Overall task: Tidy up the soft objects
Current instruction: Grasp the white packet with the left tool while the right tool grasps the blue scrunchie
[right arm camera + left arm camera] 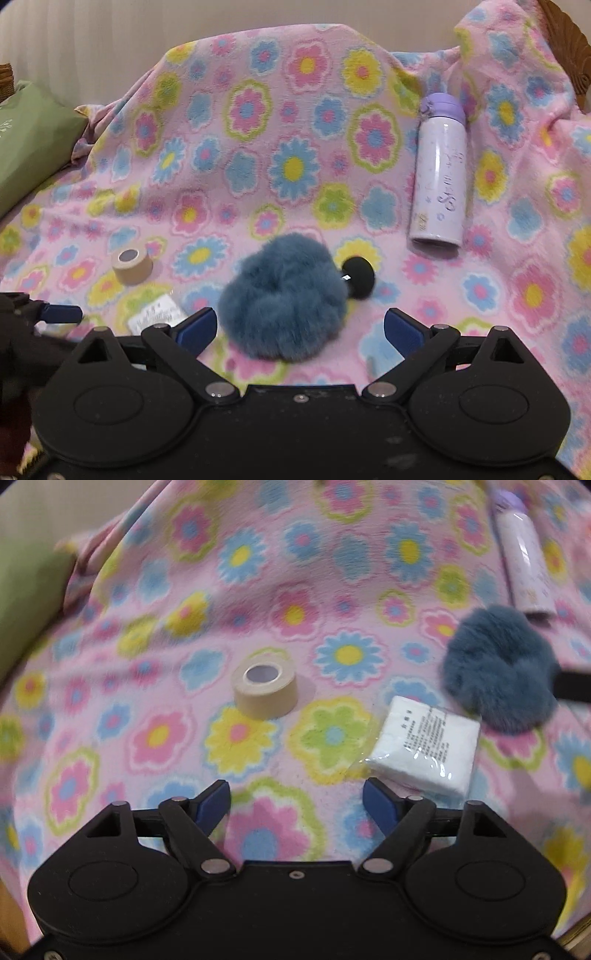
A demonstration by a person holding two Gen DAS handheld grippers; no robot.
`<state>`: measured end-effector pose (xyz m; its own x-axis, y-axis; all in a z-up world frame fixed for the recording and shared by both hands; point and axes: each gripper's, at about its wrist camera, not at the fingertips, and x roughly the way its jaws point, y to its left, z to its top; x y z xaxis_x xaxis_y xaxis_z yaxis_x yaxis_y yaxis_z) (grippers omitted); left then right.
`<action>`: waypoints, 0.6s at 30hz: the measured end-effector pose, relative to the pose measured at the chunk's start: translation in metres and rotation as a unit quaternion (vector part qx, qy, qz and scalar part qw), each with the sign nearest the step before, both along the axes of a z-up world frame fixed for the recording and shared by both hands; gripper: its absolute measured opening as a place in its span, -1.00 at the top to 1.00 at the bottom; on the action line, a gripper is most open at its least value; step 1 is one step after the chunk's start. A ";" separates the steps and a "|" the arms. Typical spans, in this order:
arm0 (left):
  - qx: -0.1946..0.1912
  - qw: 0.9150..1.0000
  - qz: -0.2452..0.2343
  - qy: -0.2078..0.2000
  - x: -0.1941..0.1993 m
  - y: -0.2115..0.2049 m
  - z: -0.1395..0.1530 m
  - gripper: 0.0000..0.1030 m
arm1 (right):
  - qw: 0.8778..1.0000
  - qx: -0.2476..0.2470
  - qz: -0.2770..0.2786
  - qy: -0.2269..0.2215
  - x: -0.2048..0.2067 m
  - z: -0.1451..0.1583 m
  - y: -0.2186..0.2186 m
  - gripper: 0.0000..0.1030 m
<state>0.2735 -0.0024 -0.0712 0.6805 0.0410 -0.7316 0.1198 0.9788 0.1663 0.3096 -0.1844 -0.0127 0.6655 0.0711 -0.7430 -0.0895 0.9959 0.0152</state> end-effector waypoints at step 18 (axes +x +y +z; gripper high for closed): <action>-0.069 0.998 -0.004 -0.008 0.007 0.029 -0.011 -0.95 | 0.997 -0.076 0.006 0.030 0.050 -0.045 0.042 -0.57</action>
<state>0.2801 0.0267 -0.0819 0.6913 -0.0646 -0.7196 0.1259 0.9915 0.0320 0.3597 -0.1423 -0.0577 0.6195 -0.0387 -0.7840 -0.1043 0.9859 -0.1311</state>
